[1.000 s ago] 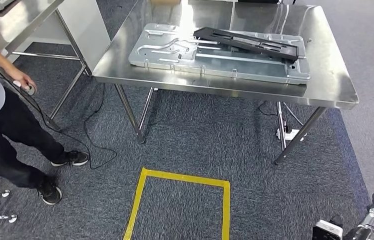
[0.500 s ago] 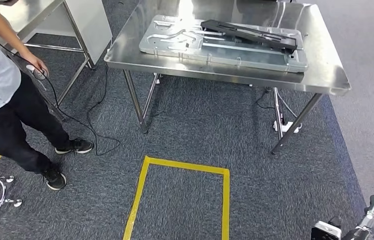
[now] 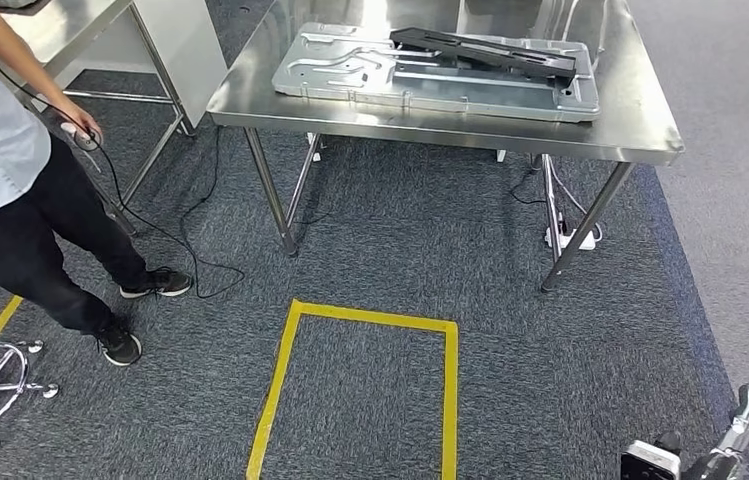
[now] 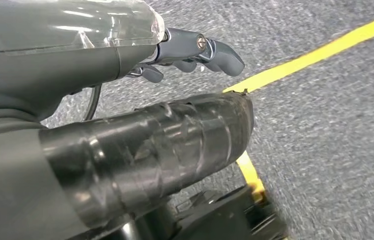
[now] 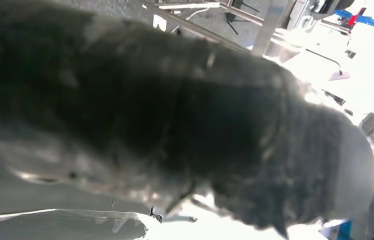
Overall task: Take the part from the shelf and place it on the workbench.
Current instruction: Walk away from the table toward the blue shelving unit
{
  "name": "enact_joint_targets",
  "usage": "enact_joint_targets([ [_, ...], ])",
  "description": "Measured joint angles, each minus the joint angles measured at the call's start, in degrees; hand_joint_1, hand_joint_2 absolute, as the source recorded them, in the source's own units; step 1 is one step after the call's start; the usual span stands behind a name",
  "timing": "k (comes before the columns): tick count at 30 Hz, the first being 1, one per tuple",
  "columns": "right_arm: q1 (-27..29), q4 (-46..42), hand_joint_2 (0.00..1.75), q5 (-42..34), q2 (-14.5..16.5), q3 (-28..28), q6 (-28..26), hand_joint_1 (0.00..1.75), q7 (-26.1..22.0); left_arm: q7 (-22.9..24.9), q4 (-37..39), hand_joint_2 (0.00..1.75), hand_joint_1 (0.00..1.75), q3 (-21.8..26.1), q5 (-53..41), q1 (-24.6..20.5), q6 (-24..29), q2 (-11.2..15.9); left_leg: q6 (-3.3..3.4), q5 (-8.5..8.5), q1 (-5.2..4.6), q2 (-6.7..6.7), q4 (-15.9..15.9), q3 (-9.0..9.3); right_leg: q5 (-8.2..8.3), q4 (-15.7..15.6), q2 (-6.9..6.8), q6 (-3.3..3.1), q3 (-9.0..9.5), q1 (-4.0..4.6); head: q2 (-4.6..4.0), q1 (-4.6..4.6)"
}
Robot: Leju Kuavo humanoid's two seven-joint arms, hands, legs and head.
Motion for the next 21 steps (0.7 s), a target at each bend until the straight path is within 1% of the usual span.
enact_joint_targets([
  [1, 0.0, 0.0, 0.0, -0.3, 0.0, 0.0, 0.2, 0.0, 0.0, 0.0, 0.0, 0.0, 0.0, 0.0, 0.0, 0.0, 0.0, 0.0, 0.29, 1.03, -0.1, -0.04, -4.2, 2.77, 0.11, 0.1, 0.01, 0.19, -0.13, 0.04, 0.0, 0.01],
  [2, 0.0, 0.1, 0.0, -0.5, 0.0, 0.0, 0.4, 0.0, 0.1, 0.0, 0.0, 0.0, 0.0, 0.0, 0.0, 0.0, 0.0, 0.0, 0.61, 1.62, -0.21, -0.09, -7.6, 4.8, 0.27, 0.2, 0.01, 0.44, -0.24, 0.07, 0.0, 0.01],
  [3, 0.0, 0.2, 0.0, -0.7, 0.0, 0.0, 0.6, 0.0, 0.1, 0.0, 0.0, 0.0, 0.0, 0.0, 0.0, -0.1, 0.0, 0.0, 0.92, 1.68, -0.37, -0.13, -9.5, 5.83, 0.44, 0.2, 0.0, 0.71, -0.36, 0.1, 0.0, 0.01],
  [4, 0.0, 0.2, 0.0, -1.0, 0.0, 0.0, 0.8, 0.0, 0.2, 0.0, 0.0, 0.0, 0.0, 0.0, 0.0, 0.0, 0.0, 0.0, 1.18, 1.48, -0.53, -0.15, -10.2, 6.06, 0.62, 0.2, -0.01, 1.01, -0.52, 0.11, 0.0, 0.02],
  [6, 0.0, 0.4, 0.0, -1.4, 0.0, 0.0, 1.2, 0.0, 0.3, 0.1, 0.0, 0.0, 0.0, 0.0, 0.0, 0.0, 0.0, 0.0, 1.82, 1.84, -0.44, 0.0, -10.8, 5.9, 0.69, 0.3, 0.01, 1.59, -0.65, 0.05, 0.0, 0.03],
  [7, 0.0, 0.5, 0.0, -1.7, 0.0, 0.0, 1.5, 0.0, 0.3, 0.1, 0.0, 0.0, 0.0, 0.0, -0.1, 0.0, 0.0, 0.0, 2.27, 2.11, -0.32, 0.12, -11.1, 5.89, 0.08, 1.0, 0.07, 1.85, -1.0, 0.03, 0.0, 0.06],
  [8, -0.1, 0.6, 0.0, -2.0, 0.0, -0.1, 1.8, 0.0, 0.4, 0.1, 0.0, 0.0, 0.0, 0.0, -0.1, 0.0, 0.0, 0.0, 2.75, 2.39, -0.19, 0.28, -11.4, 5.85, -1.19, 2.8, 0.16, 2.05, -1.83, 0.03, 0.0, 0.08],
  [9, -0.1, 0.8, 0.0, -2.4, 0.0, -0.3, 2.1, 0.0, 0.4, 0.1, 0.0, 0.0, 0.0, 0.0, -0.1, 0.0, 0.0, 0.0, 3.09, 2.57, -0.14, 0.46, -11.5, 5.77, -3.0, 5.8, 0.25, 2.21, -3.2, -0.03, 0.0, 0.1],
  [10, -0.1, 1.0, 0.0, -2.9, 0.0, -0.4, 2.5, 0.0, 0.5, 0.1, 0.0, 0.0, 0.0, 0.0, -0.1, 0.0, 0.0, 0.0, 3.29, 2.63, -0.19, 0.56, -11.5, 5.61, -4.93, 9.5, 0.33, 2.32, -4.93, -0.05, 0.0, 0.11],
  [11, -0.1, 1.4, 0.0, -3.4, 0.0, -0.8, 3.0, 0.0, 0.6, 0.2, 0.0, 0.0, 0.0, 0.0, -0.2, 0.0, 0.0, 0.0, 3.39, 2.64, -0.24, 0.71, -11.4, 5.45, -6.39, 13.2, 0.36, 2.46, -6.67, -0.1, 0.0, 0.1],
  [12, -0.2, 1.9, 0.0, -3.9, 0.0, -1.3, 3.6, 0.0, 0.7, 0.2, 0.0, 0.0, 0.0, 0.0, -0.2, 0.0, 0.0, 0.0, 3.39, 2.63, -0.27, 0.86, -11.2, 5.35, -6.89, 15.6, 0.36, 2.59, -7.81, -0.15, 0.0, 0.1],
  [13, -0.3, 2.5, 0.0, -4.3, 0.0, -1.9, 4.1, 0.0, 0.7, 0.3, 0.0, 0.0, 0.0, 0.0, -0.2, 0.1, 0.0, 0.0, 3.37, 2.57, -0.27, 1.01, -11.0, 5.27, -6.29, 16.1, 0.35, 2.71, -8.01, -0.24, 0.0, 0.1],
  [14, -0.5, 3.2, 0.0, -4.5, 0.0, -2.6, 4.7, 0.0, 0.8, 0.4, 0.0, 0.0, 0.0, 0.0, -0.3, 0.1, 0.0, 0.0, 3.29, 2.44, -0.25, 1.17, -10.7, 5.21, -4.7, 14.5, 0.27, 2.81, -7.21, -0.36, 0.0, 0.1],
  [15, -0.9, 4.1, 0.0, -4.6, 0.0, -3.4, 5.3, 0.0, 0.8, 0.4, 0.0, 0.0, 0.0, 0.0, -0.3, 0.0, 0.0, -0.1, 3.12, 2.21, -0.22, 1.34, -10.4, 5.18, -2.52, 10.8, -0.06, 2.86, -5.43, -0.5, 0.0, 0.1],
  [16, -1.4, 5.2, 0.0, -4.4, 0.0, -4.3, 5.8, 0.0, 0.8, 0.4, 0.0, 0.0, 0.0, 0.0, -0.3, 0.0, 0.0, -0.1, 2.84, 1.91, -0.29, 1.52, -10.0, 5.08, -1.08, 7.2, -0.63, 2.87, -3.64, -0.48, 0.0, 0.11],
  [17, -2.1, 6.6, 0.0, -4.1, 0.0, -5.2, 6.2, 0.0, 0.8, 0.5, 0.0, 0.0, 0.0, 0.0, -0.3, 0.0, 0.0, -0.1, 2.52, 1.6, -0.4, 1.72, -9.5, 4.92, -0.11, 4.2, -1.05, 2.68, -2.34, -0.44, 0.0, 0.09],
  [18, -2.9, 8.3, 0.0, -3.6, 0.0, -6.3, 6.7, 0.0, 0.9, 0.5, 0.0, 0.0, 0.0, 0.0, -0.3, 0.0, 0.0, -0.1, 2.2, 1.38, -0.53, 1.96, -9.1, 4.74, 0.19, 2.6, -1.36, 2.44, -1.73, -0.32, 0.0, 0.05],
  [19, -3.7, 10.6, 0.0, -3.0, 0.0, -7.6, 7.0, 0.0, 0.9, 0.5, 0.0, 0.0, 0.0, 0.0, -0.2, 0.0, 0.0, -0.1, 1.93, 1.29, -0.63, 2.21, -8.9, 4.59, -0.07, 2.2, -1.32, 2.14, -1.76, -0.1, 0.0, 0.01],
  [21, -5.6, 16.5, 0.0, -1.5, -0.2, -11.0, 7.5, 0.0, 0.9, 0.6, 0.0, 0.0, 0.0, 0.0, -0.1, 0.0, 0.1, -0.1, 1.49, 1.18, -0.55, 2.64, -8.7, 4.46, 0.23, 2.0, -0.73, 1.47, -2.02, -0.02, 0.0, -0.03],
])
